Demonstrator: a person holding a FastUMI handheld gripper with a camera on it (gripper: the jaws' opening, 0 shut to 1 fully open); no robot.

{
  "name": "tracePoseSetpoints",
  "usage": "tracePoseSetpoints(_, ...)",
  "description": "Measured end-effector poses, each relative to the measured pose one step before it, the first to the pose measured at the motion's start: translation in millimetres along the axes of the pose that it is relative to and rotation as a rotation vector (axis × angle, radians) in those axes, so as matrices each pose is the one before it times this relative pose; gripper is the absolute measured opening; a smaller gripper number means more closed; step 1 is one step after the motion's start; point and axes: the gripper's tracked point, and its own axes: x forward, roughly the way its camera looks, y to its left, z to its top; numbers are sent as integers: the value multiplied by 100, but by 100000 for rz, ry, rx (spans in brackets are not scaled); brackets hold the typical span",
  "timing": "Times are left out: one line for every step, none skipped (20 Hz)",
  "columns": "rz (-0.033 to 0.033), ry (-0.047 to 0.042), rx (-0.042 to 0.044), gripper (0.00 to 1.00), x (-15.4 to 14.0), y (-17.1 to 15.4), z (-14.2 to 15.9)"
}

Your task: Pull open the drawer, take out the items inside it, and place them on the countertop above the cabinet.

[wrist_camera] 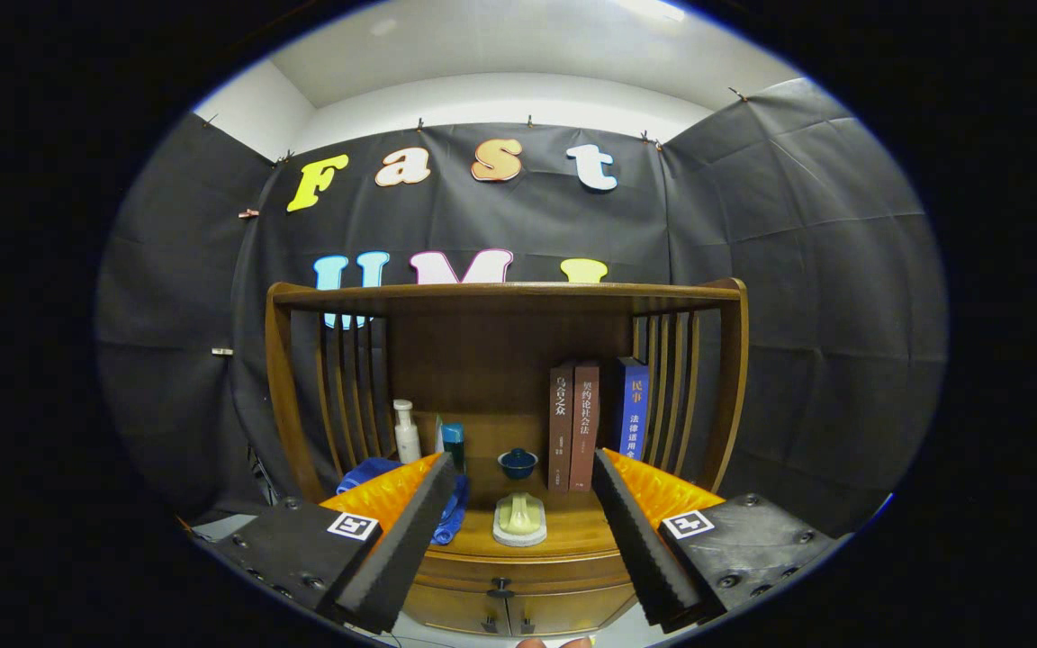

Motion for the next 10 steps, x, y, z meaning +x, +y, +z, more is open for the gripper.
tracePoseSetpoints(288, 68, 500, 99, -21, 183, -5)
tracePoseSetpoints(556, -230, 457, 99, 14, 209, 43)
tracePoseSetpoints(58, 50, -63, 99, 116, 93, -106)
tracePoseSetpoints(319, 118, -214, 99, -136, 212, 10)
tracePoseSetpoints(69, 263, -67, 99, -33, 177, -13)
tracePoseSetpoints(303, -288, 473, 99, -113, 268, 138)
tracePoseSetpoints(138, -304, 255, 99, -62, 170, 147)
tracePoseSetpoints(16, -73, -81, 99, -147, -23, 80)
tracePoseSetpoints(126, 225, -234, 99, -71, 9, -80)
tracePoseSetpoints(41, 190, -94, 99, -53, 52, -31)
